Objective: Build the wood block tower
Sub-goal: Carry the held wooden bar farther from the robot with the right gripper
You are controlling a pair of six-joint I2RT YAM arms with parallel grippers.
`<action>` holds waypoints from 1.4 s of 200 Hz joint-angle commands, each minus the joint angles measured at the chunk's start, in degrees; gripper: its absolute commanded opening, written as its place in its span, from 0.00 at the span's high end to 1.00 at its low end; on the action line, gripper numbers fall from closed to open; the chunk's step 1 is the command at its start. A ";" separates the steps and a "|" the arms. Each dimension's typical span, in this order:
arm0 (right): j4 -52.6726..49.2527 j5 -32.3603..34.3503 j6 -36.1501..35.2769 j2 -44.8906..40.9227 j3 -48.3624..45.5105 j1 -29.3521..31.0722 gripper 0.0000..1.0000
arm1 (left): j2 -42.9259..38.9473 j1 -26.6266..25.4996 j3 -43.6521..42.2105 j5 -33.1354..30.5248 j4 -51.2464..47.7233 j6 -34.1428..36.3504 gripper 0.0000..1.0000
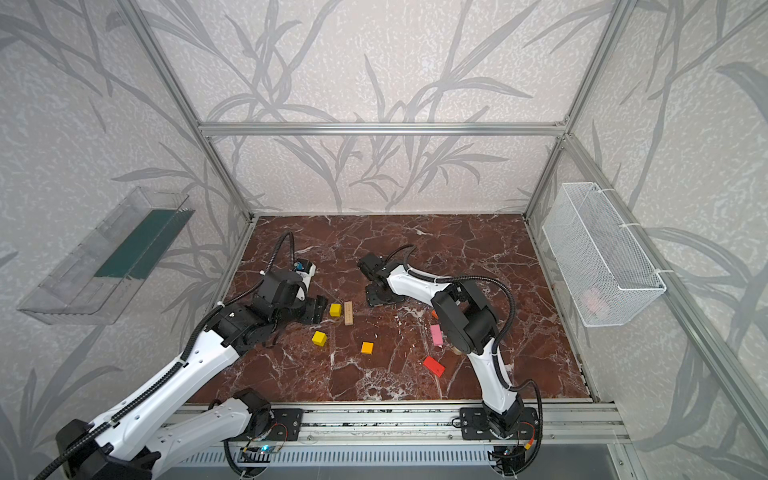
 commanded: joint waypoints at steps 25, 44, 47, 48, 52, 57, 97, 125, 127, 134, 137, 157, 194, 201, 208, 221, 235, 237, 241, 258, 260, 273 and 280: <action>-2.15 0.12 -0.45 1.98 2.56 -0.64 0.32 | -0.05 0.33 -0.54 -0.67 -0.30 0.42 0.25; -2.28 0.10 -0.26 2.21 2.68 -0.62 0.29 | -0.06 0.35 -0.55 -0.55 -0.31 0.33 0.25; -2.32 0.15 -0.17 2.17 2.72 -0.65 0.29 | -0.05 0.30 -0.60 -0.56 -0.26 0.33 0.25; -2.34 0.15 -0.15 2.21 2.72 -0.66 0.29 | -0.05 0.34 -0.57 -0.56 -0.26 0.33 0.25; -2.36 0.32 -0.06 2.25 2.69 -0.66 0.28 | -0.04 0.36 -0.59 -0.56 -0.32 0.33 0.25; -2.40 0.41 0.05 2.29 2.69 -0.66 0.28 | -0.04 0.35 -0.61 -0.57 -0.38 0.31 0.25; -2.83 0.26 0.57 2.93 3.21 -0.75 0.20 | -0.04 0.31 -0.67 -1.25 -0.70 0.38 0.25; -3.17 -0.28 1.43 3.29 3.46 -0.92 0.13 | 0.02 0.38 -0.63 -0.99 -0.69 0.34 0.25; -3.19 -0.37 1.49 3.29 3.44 -0.92 0.13 | 0.04 0.40 -0.60 -0.97 -0.72 0.33 0.25; -3.15 -0.37 1.70 3.30 3.50 -0.92 0.12 | 0.06 0.42 -0.55 -1.00 -0.74 0.33 0.25; -3.22 -0.40 1.80 3.32 3.46 -0.92 0.12 | 0.10 0.38 -0.59 -0.99 -0.73 0.33 0.25; -3.23 -0.37 2.44 3.30 3.49 -0.98 0.12 | -0.08 0.43 -0.53 -0.91 -0.70 0.31 0.25; -3.24 -0.59 3.21 3.03 3.24 -0.93 0.21 | -0.22 0.46 -0.53 -0.82 -0.94 0.22 0.25; -3.17 -0.68 3.32 2.92 3.24 -0.98 0.22 | -0.22 0.40 -0.54 -0.81 -0.90 0.15 0.25; -3.14 -0.70 3.47 2.88 3.09 -0.93 0.23 | -0.30 0.45 -0.61 -0.81 -0.95 0.15 0.25; -3.24 -0.72 3.58 2.78 2.96 -0.95 0.25 | -0.35 0.41 -0.63 -0.82 -0.97 0.11 0.25; -3.44 -0.72 3.63 2.77 2.84 -0.92 0.26 | -0.40 0.45 -0.62 -0.79 -0.96 0.15 0.25; -3.46 -0.72 4.95 2.79 2.83 -0.92 0.26 | -0.40 0.46 -0.64 -0.81 -0.96 0.15 0.25; -3.49 -0.76 5.46 2.78 2.86 -0.95 0.27 | -0.40 0.39 -0.64 -0.86 -0.97 0.14 0.25; -3.59 -0.98 5.93 2.77 2.86 -0.90 0.27 | -0.47 0.45 -0.65 -0.79 -0.97 0.14 0.25; -3.58 -1.05 5.89 2.84 2.83 -0.92 0.27 | -0.48 0.44 -0.63 -0.81 -0.98 0.15 0.25; -3.64 -1.07 6.12 2.77 2.89 -0.94 0.25 | -0.56 0.45 -0.62 -0.73 -1.03 0.09 0.25; -3.67 -1.03 6.12 2.77 2.91 -0.88 0.23 | -0.50 0.41 -0.63 -0.74 -0.97 0.06 0.25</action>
